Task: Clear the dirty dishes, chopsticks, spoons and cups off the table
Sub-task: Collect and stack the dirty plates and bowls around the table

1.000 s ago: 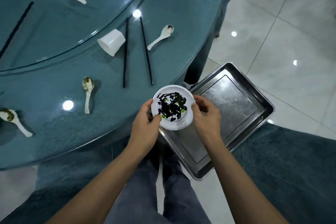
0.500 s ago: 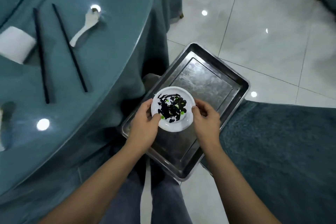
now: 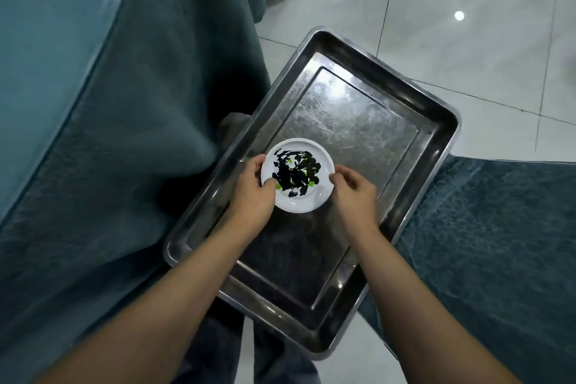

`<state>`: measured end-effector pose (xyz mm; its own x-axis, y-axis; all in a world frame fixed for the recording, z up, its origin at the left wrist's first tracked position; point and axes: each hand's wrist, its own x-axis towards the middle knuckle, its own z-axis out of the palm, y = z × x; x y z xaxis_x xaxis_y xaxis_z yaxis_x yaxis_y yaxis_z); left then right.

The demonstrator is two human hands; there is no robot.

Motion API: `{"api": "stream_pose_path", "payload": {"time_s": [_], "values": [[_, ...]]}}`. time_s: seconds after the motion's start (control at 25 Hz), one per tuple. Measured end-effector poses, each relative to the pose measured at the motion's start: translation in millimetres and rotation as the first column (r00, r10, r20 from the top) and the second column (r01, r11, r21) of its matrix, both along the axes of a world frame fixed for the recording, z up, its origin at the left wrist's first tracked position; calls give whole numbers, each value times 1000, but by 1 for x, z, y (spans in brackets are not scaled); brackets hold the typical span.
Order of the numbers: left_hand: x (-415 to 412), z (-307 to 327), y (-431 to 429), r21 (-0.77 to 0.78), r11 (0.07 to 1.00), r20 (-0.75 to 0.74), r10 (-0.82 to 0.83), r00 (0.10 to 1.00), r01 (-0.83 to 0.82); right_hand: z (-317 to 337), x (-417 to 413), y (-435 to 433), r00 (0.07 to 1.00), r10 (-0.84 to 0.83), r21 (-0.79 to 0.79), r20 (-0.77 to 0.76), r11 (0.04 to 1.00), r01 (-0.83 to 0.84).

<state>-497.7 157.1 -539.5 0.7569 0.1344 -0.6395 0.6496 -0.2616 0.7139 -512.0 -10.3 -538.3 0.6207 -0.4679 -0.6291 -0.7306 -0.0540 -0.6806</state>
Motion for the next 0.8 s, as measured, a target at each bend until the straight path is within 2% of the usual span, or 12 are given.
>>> {"api": "stream_pose_path", "payload": {"time_s": [0.36,0.6,0.8], "values": [[27,-66,-7,62,995,-34,-74,997,76,-62,15,6,999,29,-56,-39,998,-31],[34,-71,-5,109,983,-64,-142,988,149,-69,19,10,998,30,-58,-48,998,-33],[36,-61,-1,150,966,-67,-202,977,210,-58,20,7,987,140,-122,-77,981,-149]]}}
